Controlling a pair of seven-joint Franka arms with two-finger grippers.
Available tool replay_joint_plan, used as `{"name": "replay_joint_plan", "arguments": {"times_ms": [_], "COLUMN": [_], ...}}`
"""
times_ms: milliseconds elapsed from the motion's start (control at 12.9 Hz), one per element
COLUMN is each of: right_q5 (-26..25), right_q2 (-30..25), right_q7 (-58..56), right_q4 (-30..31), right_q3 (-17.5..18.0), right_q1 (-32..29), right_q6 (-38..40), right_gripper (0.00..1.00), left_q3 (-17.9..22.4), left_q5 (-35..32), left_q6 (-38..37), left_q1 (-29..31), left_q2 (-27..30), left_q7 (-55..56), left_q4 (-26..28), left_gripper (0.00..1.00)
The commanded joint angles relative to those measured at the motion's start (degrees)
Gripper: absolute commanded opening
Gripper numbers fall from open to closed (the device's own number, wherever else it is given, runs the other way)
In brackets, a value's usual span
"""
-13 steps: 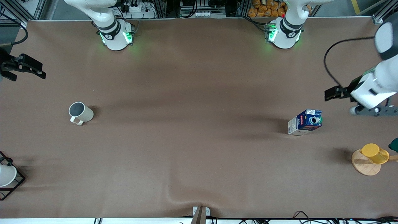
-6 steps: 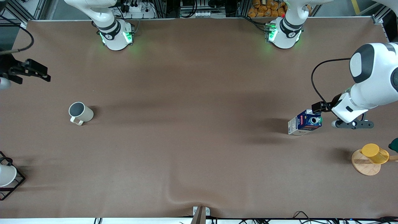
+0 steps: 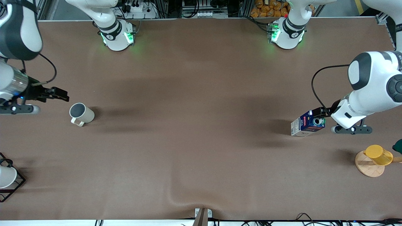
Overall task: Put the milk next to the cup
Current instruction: 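Grasp the milk carton with the left gripper while the right gripper reaches the mug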
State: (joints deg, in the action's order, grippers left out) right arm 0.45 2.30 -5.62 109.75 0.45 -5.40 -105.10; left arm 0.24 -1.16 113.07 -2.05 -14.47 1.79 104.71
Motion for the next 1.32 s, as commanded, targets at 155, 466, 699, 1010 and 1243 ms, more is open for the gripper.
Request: {"name": "replay_joint_plan", "arguments": {"times_ms": [155,466,699,1010,1243], "right_q5": [0.6,0.3,-0.2,-0.4,-0.2], "right_q2": [-2.4,3.2,7.1,9.0,12.0], "right_q7": [0.2,7.4,7.4,6.6,6.9], "right_q4": [20.4,24.5,24.4,24.3,23.8], "right_q3": [0.6,0.5,0.5,0.5,0.6], "right_q1": [-0.6,-0.8,-2.2,-4.0,-4.6], "right_q6": [-23.7,-33.2,-36.1,-38.1,-39.5], "right_gripper": [1.0,1.0,1.0,0.85,0.45], "left_q3": [-0.2,-0.2,-0.2,-0.2,-0.2], "left_q5": [-0.8,-0.8,-0.8,-0.8,-0.8], "left_q6": [1.5,5.0,5.0,4.7,4.3], "left_q1": [-0.4,-0.2,-0.1,-0.4,-0.4], "left_q2": [-1.4,-1.4,-1.5,-1.6,-1.5], "left_q7": [2.7,2.7,2.7,2.6,2.1], "left_q4": [0.8,3.6,3.6,3.6,3.1], "left_gripper": [1.0,1.0,1.0,0.68,0.66]}}
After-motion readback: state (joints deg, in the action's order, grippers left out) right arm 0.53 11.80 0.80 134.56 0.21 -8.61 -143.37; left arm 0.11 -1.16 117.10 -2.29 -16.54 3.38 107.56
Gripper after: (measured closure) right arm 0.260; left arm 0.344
